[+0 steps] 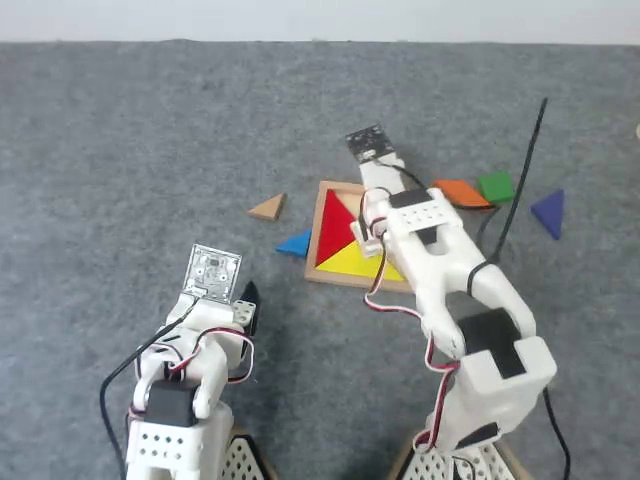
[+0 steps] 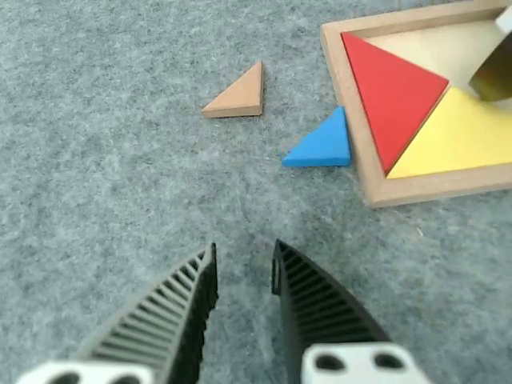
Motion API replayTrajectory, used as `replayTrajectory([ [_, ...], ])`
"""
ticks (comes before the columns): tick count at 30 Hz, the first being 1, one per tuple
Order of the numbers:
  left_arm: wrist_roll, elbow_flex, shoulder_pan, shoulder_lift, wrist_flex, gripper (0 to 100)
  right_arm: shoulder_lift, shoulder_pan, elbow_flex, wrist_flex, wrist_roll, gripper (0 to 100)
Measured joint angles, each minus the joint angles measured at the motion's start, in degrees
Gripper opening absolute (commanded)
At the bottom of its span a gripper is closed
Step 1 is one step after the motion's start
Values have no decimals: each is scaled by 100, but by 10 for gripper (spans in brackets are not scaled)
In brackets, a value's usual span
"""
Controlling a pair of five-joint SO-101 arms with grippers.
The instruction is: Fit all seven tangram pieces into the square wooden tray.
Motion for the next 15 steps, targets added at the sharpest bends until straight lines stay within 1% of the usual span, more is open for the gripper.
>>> replayTrajectory([
  [4,0,0,0,0,0,108,-185,0,53,44,0,76],
  [10,0,0,0,0,0,108,-202,360,53,70,0,76],
  [15,0,0,0,0,0,108,-53,360,53,492,211,76],
])
